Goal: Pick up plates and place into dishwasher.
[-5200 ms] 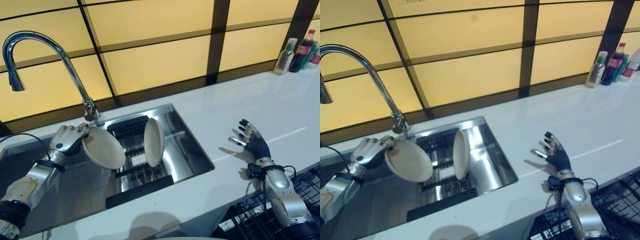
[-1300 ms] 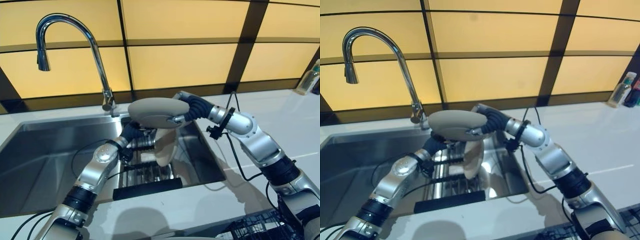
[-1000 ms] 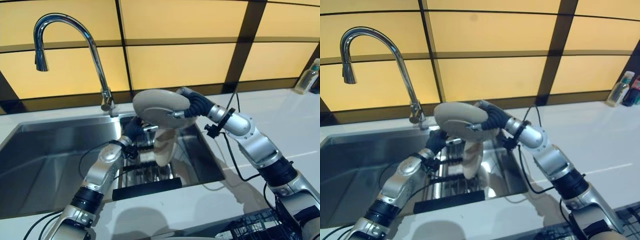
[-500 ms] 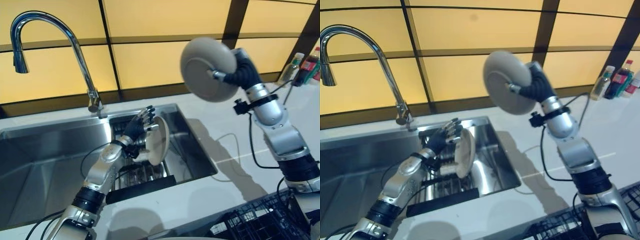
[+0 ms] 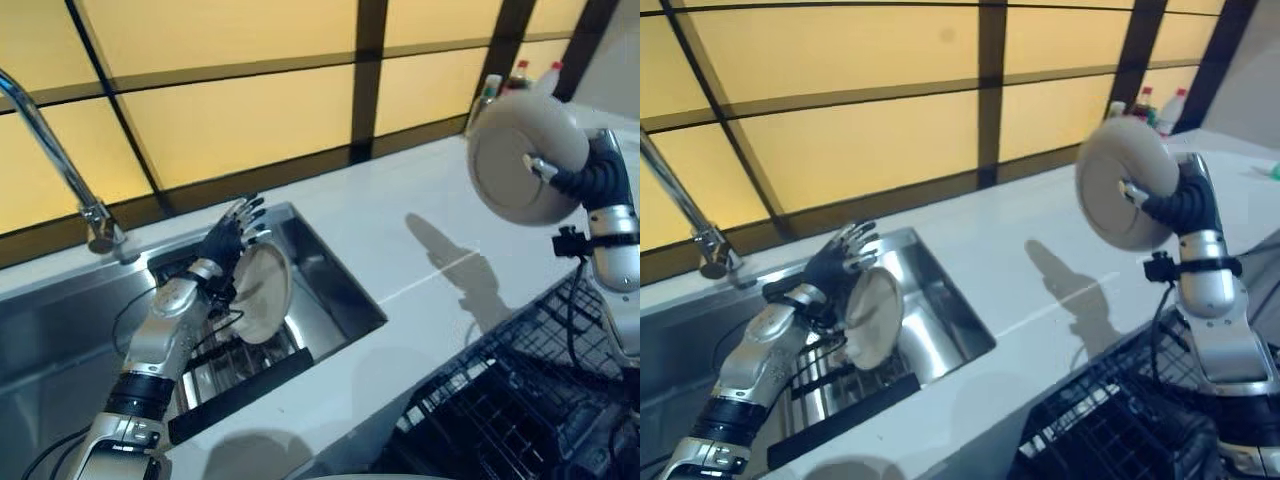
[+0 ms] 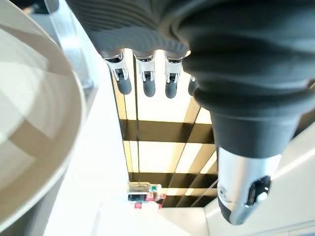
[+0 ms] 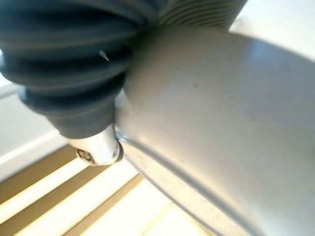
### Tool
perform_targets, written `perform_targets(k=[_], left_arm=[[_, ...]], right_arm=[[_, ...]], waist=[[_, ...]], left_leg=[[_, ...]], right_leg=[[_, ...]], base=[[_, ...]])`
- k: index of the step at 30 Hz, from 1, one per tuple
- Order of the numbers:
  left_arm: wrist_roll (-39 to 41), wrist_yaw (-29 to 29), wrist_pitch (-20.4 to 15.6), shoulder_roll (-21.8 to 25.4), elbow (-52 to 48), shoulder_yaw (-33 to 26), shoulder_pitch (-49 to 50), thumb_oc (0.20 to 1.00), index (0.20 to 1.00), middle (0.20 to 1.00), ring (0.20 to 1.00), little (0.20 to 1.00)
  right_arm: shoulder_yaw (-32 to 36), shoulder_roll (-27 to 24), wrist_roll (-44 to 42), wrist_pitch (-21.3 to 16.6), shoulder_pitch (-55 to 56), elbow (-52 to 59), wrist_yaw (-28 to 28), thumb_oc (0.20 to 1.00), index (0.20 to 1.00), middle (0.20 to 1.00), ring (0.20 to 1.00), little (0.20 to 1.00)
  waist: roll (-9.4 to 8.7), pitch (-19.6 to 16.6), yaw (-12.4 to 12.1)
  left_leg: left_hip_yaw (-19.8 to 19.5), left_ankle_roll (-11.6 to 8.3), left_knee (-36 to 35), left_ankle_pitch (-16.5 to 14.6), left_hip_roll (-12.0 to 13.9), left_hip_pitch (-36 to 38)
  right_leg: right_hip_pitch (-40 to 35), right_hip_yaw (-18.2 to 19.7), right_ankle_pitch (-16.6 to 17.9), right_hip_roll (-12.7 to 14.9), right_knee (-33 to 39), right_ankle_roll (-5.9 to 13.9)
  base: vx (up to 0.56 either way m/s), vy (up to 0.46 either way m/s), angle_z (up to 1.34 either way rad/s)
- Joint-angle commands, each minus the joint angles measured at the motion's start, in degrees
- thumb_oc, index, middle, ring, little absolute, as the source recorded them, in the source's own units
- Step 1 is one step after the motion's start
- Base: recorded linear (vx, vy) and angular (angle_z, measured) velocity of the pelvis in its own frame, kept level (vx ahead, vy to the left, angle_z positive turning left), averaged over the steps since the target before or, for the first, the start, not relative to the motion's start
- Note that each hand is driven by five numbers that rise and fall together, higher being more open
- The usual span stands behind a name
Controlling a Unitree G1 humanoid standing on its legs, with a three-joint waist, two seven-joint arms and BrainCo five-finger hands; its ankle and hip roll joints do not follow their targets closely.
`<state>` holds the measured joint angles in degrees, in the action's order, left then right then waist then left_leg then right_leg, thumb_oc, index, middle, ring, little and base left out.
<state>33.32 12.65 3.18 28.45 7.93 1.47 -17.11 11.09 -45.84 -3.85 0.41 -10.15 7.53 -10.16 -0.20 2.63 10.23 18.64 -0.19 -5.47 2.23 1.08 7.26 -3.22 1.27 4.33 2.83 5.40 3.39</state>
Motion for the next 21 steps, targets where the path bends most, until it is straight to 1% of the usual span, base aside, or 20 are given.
perform_targets(k=[1,4,6,8,9,12,17,21], left_arm=[[0.4,0.6,-3.2,3.0,3.7,-3.1,0.2,1.000,1.000,1.000,1.000,1.000],[0.0,0.6,-4.2,3.6,4.8,-5.2,1.2,1.000,1.000,1.000,1.000,1.000],[-0.1,0.4,-5.1,4.1,5.7,-6.6,1.7,1.000,1.000,1.000,1.000,1.000],[0.1,0.2,-5.7,4.3,6.4,-7.3,1.9,1.000,1.000,1.000,1.000,1.000],[0.0,0.2,-6.0,4.3,6.7,-7.7,2.0,1.000,1.000,1.000,1.000,1.000],[-0.5,0.4,-6.7,4.3,7.6,-8.3,2.5,1.000,1.000,1.000,1.000,1.000],[-1.3,1.0,-6.8,4.4,6.9,-9.1,4.3,1.000,1.000,1.000,1.000,1.000],[-1.9,1.3,-6.8,4.5,6.4,-9.8,6.2,1.000,1.000,1.000,1.000,1.000]], right_arm=[[5.1,-1.6,-1.6,-2.7,1.6,-0.6,-0.4,0.200,0.200,0.200,0.200,0.200],[7.6,-0.4,-2.2,-3.6,5.8,-1.6,0.7,0.200,0.200,0.200,0.200,0.200],[8.7,0.0,-2.6,-2.9,7.9,-2.1,2.2,0.200,0.200,0.200,0.200,0.200],[8.8,0.7,-2.8,-3.2,9.2,-3.0,3.2,0.200,0.200,0.200,0.200,0.200],[8.9,1.1,-2.9,-3.4,9.9,-3.5,3.8,0.200,0.200,0.200,0.200,0.200],[8.7,2.6,-2.8,-3.1,11.5,-4.2,5.9,0.200,0.200,0.200,0.200,0.200],[8.2,3.7,-1.8,-2.6,13.7,-5.5,9.3,0.200,0.200,0.200,0.200,0.200],[7.1,5.1,-1.7,-1.7,15.0,-6.2,11.6,0.200,0.200,0.200,0.200,0.200]], waist=[[1.19,-4.0,0.7],[1.55,-3.8,2.0],[1.76,-3.4,2.8],[1.93,-3.0,3.4],[2.44,-3.0,3.6],[2.68,-2.4,4.4],[2.98,-1.3,4.9],[3.12,-0.5,4.7]], left_leg=[[0.2,2.33,1.3,-10.5,-2.4,3.8],[1.1,3.06,2.6,-11.6,-2.7,3.6],[1.4,3.52,3.5,-12.1,-2.9,3.5],[1.6,3.85,4.2,-12.6,-3.1,3.4],[0.7,4.21,4.2,-13.9,-3.3,3.9],[1.4,4.59,5.6,-14.8,-3.4,3.8],[2.1,5.11,7.5,-15.7,-3.5,3.6],[1.9,5.20,7.6,-15.6,-3.7,3.5]], right_leg=[[2.2,0.8,-2.6,-0.4,-1.2,3.83],[3.6,2.8,-2.7,-0.6,-2.6,4.06],[4.6,3.9,-2.7,-0.7,-3.7,4.21],[5.2,4.5,-2.6,-0.6,-4.2,4.38],[4.8,4.6,-3.6,-0.4,-4.2,4.89],[5.7,5.2,-3.6,-0.2,-5.3,5.11],[6.8,5.2,-3.8,0.3,-7.2,5.28],[7.2,4.5,-3.8,0.9,-8.2,5.66]], base=[[0.01,-0.035,-0.30],[0.01,-0.029,-0.33],[0.02,-0.029,-0.41],[0.06,0.003,-0.45],[0.10,0.027,-0.46],[0.06,-0.006,-0.47],[0.04,-0.014,-0.25],[0.03,-0.016,-0.03]])
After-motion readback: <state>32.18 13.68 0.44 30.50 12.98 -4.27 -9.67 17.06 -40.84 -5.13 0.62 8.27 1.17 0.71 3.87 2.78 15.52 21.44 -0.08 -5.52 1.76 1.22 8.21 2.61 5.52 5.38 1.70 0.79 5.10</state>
